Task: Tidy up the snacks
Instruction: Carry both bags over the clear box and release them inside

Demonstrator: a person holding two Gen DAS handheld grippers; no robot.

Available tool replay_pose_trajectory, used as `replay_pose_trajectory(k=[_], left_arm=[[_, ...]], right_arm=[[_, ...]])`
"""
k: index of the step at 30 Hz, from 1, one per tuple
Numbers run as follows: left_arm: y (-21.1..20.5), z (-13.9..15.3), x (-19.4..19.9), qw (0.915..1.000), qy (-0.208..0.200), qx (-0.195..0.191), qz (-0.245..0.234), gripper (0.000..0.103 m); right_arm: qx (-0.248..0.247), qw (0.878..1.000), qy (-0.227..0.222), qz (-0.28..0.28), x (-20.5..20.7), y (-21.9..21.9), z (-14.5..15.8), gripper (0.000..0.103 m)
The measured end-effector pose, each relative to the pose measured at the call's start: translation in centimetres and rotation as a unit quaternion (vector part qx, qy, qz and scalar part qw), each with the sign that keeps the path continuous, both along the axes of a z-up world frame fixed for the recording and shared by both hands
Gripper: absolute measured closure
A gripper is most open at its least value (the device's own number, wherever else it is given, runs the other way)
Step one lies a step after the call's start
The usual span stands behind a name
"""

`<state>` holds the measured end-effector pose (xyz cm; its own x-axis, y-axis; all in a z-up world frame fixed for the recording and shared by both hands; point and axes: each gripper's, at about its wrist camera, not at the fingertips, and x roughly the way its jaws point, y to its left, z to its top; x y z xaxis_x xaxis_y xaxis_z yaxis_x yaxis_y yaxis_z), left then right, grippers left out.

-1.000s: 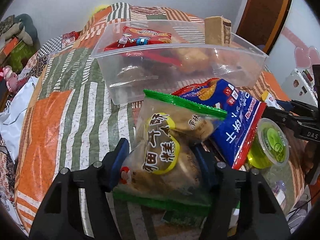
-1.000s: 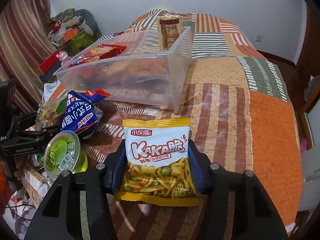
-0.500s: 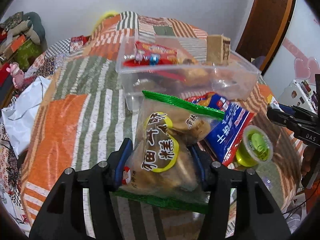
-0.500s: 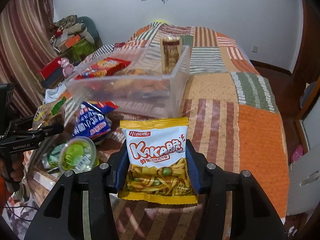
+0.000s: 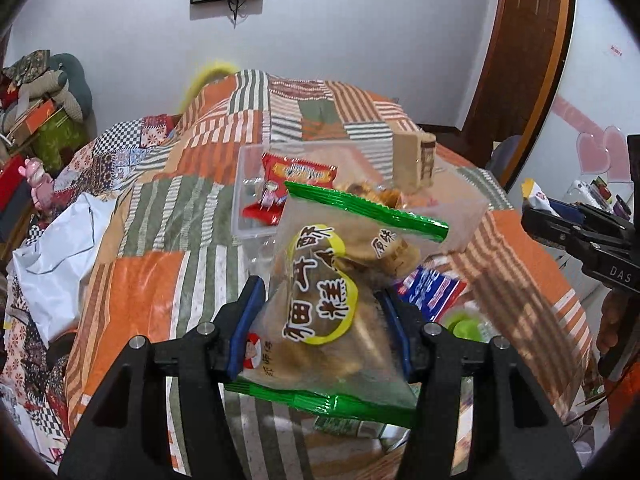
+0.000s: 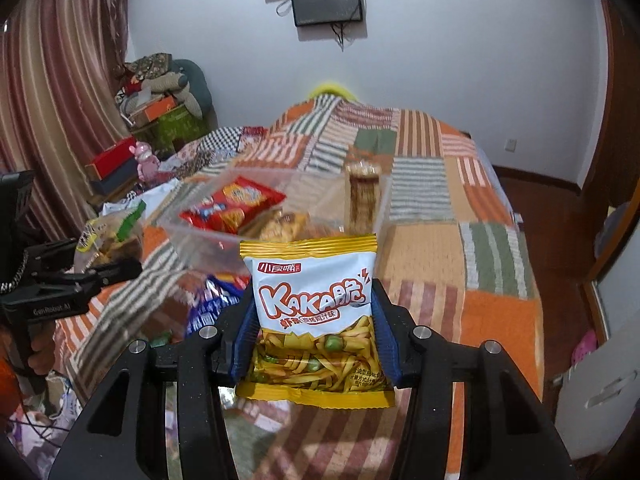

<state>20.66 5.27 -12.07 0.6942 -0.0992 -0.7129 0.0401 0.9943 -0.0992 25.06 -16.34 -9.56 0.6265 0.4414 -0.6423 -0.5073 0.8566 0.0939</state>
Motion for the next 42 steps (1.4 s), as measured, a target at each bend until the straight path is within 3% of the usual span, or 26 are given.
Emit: replay_pose_trajectory(k=[15,29,42], left_arm=[[-1.4,1.9,4.2,0.9997,-0.024,-0.003,-0.007,0.047],[-1.0,-0.2,10.0,0.9992,0.012,-0.037,0.008,0.047],[-0.5,-1.3,14.3,0.9992,0.019,-0.030,0.016,0.047]], right_arm=[[0.011,0.999,-0.037,0.011,3.3,3.3,2.4,0.056],[0.002,1.000,-0.007,0.023,7.8,5.7,1.8,0.056],[-0.022,1.000,0.013,0.012,10.9,6.2,0.0,0.056]])
